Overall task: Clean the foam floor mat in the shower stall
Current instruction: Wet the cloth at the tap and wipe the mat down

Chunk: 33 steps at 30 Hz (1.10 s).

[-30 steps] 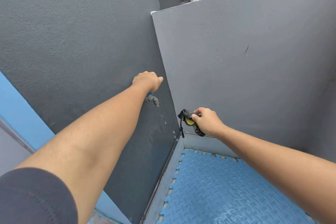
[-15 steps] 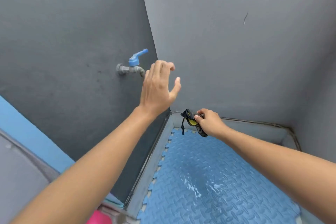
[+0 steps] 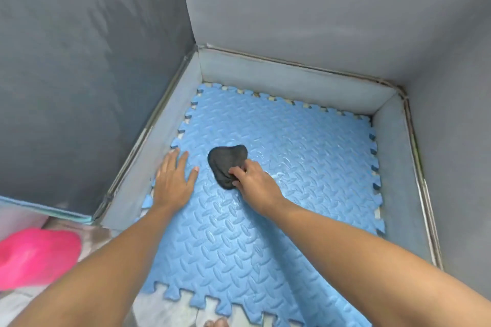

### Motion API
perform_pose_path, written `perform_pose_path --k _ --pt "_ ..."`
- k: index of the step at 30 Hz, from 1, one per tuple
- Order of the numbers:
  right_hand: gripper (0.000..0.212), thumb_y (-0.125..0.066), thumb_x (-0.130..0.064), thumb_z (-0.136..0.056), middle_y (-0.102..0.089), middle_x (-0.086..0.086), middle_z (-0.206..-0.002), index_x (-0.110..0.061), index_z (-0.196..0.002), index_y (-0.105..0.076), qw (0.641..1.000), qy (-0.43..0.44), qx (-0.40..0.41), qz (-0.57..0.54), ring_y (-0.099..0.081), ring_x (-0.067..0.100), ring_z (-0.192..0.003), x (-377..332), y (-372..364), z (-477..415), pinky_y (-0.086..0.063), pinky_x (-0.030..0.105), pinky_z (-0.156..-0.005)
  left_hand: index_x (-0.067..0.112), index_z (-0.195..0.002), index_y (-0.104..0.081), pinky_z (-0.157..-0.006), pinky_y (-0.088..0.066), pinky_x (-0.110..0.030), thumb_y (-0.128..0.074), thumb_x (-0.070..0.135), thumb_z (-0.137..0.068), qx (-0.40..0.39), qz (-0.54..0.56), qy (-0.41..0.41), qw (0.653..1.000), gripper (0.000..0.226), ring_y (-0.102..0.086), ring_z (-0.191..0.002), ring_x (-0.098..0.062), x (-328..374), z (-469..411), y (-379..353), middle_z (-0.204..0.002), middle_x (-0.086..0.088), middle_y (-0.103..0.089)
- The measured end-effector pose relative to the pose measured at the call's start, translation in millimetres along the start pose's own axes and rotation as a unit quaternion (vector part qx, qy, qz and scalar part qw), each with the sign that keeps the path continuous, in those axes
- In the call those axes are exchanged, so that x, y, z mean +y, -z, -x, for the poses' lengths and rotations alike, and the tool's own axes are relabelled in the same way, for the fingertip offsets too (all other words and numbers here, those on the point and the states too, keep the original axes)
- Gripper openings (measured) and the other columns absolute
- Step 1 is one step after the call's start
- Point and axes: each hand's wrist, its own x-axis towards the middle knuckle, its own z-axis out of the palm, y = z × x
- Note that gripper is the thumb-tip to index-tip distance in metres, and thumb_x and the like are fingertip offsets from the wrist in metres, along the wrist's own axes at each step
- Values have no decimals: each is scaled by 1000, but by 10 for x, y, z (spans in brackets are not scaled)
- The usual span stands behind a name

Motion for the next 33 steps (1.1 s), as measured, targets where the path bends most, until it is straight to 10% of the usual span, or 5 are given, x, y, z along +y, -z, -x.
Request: perform_pose_path --k 6,17,33 --pt "31 -50 -28 -102 -48 5 -110 -27 -133 -52 998 1 44 46 -49 25 -103 489 188 -172 -51 39 -70 19 -158 -41 -127 -17 -47 -44 48 -107 22 3 -4 1000 58 -22 -157 -28 -7 45 -19 -168 -5 -30" --pt "40 -53 -25 -102 -40 24 -138 -9 -137 -46 849 -491 191 -39 -53 45 -116 2275 1003 94 -43 46 -101 17 -154 -46 -126 -22 -48 -51 44 -105 44 11 9 999 56 -27 -155 -29 -10 34 -74 -166 -7 -36" --pt "32 -54 -25 -100 -48 13 -125 -19 -132 -56 996 -73 37 -40 -50 34 -112 -309 -22 -1645 -50 47 -87 16 -150 -51 -125 -26 -48 -58 43 -103 63 44 16 997 55 -31 -153 -27 -43 24 -65 -163 -6 -41"
